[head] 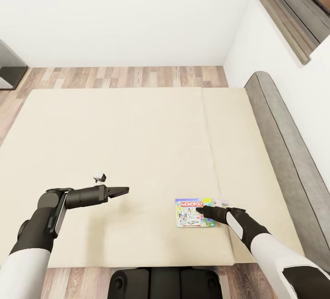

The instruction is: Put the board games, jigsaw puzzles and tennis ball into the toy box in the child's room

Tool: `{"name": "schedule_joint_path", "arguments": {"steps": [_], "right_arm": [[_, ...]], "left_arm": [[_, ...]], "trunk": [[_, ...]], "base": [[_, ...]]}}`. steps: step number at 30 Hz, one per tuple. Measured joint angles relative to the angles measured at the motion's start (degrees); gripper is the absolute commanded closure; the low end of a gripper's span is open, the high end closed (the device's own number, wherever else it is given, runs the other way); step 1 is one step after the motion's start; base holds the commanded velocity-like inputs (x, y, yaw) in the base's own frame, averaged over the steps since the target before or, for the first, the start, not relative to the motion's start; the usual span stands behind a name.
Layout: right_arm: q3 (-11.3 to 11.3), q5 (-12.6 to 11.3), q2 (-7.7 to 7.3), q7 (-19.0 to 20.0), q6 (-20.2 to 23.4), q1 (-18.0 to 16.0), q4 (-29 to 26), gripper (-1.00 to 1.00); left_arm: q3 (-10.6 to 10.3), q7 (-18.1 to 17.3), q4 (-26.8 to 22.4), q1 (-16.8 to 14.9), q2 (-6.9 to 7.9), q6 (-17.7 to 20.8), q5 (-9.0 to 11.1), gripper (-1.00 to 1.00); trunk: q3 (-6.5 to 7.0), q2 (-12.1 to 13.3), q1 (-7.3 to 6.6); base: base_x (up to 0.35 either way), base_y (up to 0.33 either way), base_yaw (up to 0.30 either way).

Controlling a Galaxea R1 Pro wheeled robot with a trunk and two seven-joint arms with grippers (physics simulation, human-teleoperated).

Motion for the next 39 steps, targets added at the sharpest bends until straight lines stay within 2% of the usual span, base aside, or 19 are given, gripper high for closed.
{"name": "schedule_joint_path", "arguments": {"steps": [23,39], "right_arm": [[0.00,0.00,0.14,0.00,0.00,0.00,0.00,-1.00],[0.01,0.02,0.32,0.00,-0.01,-0.03,0.01,-1.00]], "left_arm": [[0.10,0.00,0.00,0.00,0.00,0.00,0.00,-1.00],[0.14,0.01,-0.01,0.00,0.00,0.00,0.00,-1.00]], "trunk": [[0.00,0.00,0.00],[0.00,0.00,0.00]], "base": [[0.000,0.038,0.000],[0.000,0.122,0.000]]}}
